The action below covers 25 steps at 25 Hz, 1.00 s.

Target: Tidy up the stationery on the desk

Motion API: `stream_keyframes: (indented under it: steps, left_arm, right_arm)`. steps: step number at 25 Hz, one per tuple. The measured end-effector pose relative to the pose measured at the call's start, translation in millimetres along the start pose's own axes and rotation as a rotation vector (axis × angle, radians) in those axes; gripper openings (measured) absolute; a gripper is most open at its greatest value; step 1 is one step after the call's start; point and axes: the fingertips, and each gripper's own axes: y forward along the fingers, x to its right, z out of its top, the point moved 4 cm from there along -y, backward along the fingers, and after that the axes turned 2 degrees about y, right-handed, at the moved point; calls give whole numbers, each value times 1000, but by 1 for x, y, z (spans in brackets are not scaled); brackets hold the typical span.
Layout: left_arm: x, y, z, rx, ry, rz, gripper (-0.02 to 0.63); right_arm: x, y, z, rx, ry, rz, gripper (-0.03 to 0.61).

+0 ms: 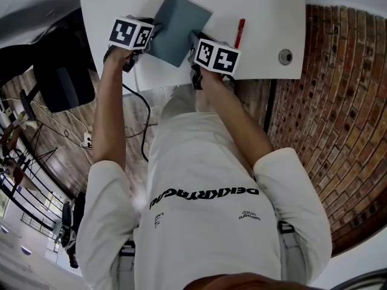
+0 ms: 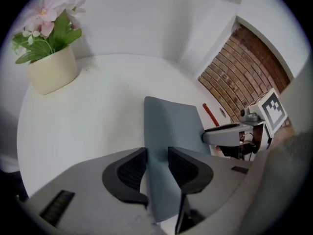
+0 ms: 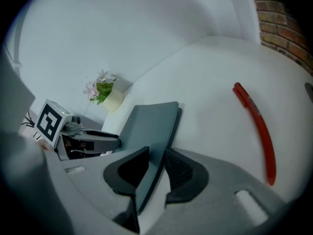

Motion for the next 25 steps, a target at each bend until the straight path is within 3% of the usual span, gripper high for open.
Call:
stream_keyframes:
  steps: [9, 16, 25]
  left_arm:
    - [17, 3, -7, 120, -197, -3, 140]
    - [26, 4, -13, 161, -253, 39, 140]
    - [35, 4, -20, 237, -355, 50, 140]
  right_arm:
    - [13, -1, 25, -50, -124, 73, 118]
    - [13, 4, 43, -103, -285, 109, 120]
    - [10, 9, 54, -127, -408, 120, 126]
